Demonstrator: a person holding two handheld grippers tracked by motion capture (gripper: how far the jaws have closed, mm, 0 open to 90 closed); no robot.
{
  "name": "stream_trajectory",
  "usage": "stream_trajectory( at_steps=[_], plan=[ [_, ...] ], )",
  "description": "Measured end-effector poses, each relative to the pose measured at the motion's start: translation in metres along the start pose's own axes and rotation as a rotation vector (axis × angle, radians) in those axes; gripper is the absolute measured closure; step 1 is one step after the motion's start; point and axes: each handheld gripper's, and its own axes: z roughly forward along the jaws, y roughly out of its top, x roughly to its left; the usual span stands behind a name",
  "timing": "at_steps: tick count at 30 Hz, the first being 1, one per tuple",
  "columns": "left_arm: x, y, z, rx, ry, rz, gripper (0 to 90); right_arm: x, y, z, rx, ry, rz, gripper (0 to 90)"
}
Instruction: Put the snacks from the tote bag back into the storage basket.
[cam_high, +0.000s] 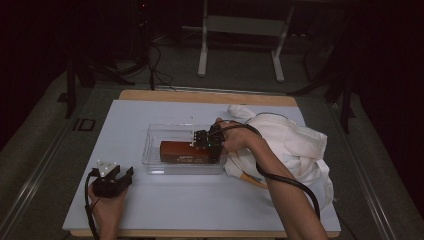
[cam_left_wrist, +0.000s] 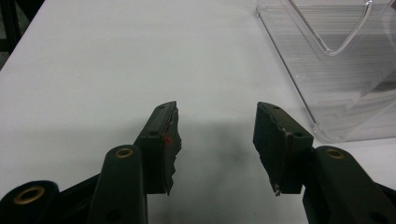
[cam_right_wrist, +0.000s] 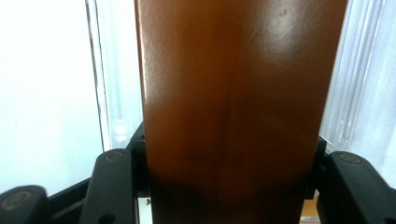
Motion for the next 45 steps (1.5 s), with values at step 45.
stream_trajectory(
  at_steps=[45],
  plan=[
    [0.0, 0.0, 0.0, 0.0, 0.0, 0.0, 50.9, -0.002, 0.0, 0.019, 0.076, 0.002, 0.01, 43.0]
  ],
)
